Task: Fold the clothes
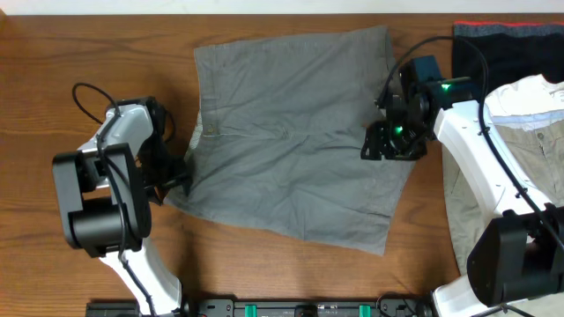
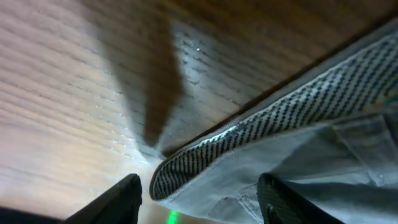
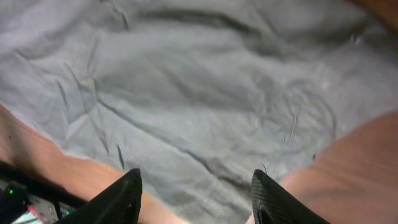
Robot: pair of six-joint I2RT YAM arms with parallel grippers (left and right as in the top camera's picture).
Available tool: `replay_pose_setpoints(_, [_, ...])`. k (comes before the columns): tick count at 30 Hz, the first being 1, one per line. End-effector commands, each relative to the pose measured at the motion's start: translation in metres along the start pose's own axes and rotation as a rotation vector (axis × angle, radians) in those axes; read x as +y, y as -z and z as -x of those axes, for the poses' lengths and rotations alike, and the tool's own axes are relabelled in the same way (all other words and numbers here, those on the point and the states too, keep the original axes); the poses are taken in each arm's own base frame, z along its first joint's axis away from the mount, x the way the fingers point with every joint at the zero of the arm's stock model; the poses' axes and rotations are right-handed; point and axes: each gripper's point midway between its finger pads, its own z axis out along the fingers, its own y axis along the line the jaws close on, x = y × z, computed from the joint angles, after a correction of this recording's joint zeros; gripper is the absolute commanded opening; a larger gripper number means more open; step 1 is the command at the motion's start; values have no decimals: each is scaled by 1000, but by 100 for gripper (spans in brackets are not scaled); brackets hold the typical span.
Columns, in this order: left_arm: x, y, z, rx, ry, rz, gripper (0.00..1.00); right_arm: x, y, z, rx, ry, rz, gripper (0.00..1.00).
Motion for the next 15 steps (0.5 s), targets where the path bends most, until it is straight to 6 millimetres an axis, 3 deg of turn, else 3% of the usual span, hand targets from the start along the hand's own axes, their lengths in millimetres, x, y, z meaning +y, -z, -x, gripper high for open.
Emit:
replay_pose_setpoints(1, [-1,-22,6,-14,-18,-8,48,-4,-5,-12,35,-35,-9,55])
replay_pose_setpoints(6, [-26,-37,2,-9,-50,-159,10,-10,-14,-25,81,-63,-20,55])
replay_pose_setpoints(11, [-31,-36,2,-8,-51,-190,6,-27,-24,-43,136,-131,-103,55])
replay_pose_setpoints(15, [-34,-30,0,-12,-52,-218,6,-39,-41,-70,217,-218,-137,53])
